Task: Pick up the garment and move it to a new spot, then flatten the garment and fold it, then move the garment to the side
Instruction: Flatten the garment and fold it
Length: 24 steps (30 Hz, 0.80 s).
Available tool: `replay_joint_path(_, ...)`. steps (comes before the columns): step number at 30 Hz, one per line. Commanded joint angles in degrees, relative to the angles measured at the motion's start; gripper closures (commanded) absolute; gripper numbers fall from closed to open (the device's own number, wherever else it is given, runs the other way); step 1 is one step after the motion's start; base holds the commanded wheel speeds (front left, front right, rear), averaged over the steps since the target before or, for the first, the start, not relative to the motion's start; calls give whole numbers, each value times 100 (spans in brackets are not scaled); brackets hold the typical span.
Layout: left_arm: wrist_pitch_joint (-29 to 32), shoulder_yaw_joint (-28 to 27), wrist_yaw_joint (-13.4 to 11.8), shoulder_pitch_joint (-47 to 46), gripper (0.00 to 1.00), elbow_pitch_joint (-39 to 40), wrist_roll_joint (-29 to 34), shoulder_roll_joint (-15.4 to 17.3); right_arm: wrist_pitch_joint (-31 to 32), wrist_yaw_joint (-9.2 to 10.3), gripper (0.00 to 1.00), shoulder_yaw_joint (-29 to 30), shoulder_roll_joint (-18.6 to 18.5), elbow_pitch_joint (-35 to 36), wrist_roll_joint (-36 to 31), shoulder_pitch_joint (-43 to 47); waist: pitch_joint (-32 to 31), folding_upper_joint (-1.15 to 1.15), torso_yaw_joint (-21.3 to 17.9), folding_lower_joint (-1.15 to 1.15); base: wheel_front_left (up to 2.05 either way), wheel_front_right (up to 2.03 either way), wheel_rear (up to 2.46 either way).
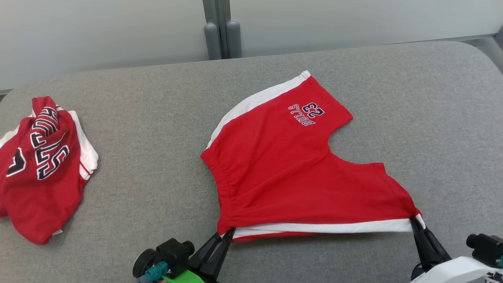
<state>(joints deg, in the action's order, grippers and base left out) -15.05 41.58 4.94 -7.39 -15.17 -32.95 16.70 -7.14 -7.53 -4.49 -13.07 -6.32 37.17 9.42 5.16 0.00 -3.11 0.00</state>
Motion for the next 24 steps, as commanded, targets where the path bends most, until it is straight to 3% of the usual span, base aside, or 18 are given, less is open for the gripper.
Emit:
replay_joint_path(1,-16,-63,29,-55,100,16,40,-44,41,8,100,91,8,79,-90,-121,-18,0,39,0,0,0,0)
replay_joint_path(13,-16,-216,202,-990,100,-160,329,-356,347,8,100,129,-247,-63,-400,-1692,296,0,398,0,0,0,0)
replay_joint_path(24,-9,-178,259,-2536,100,-927,65,-865,466,8,100,-186,-463,-1509,-585,-4068,1106,0,876,0,0,0,0)
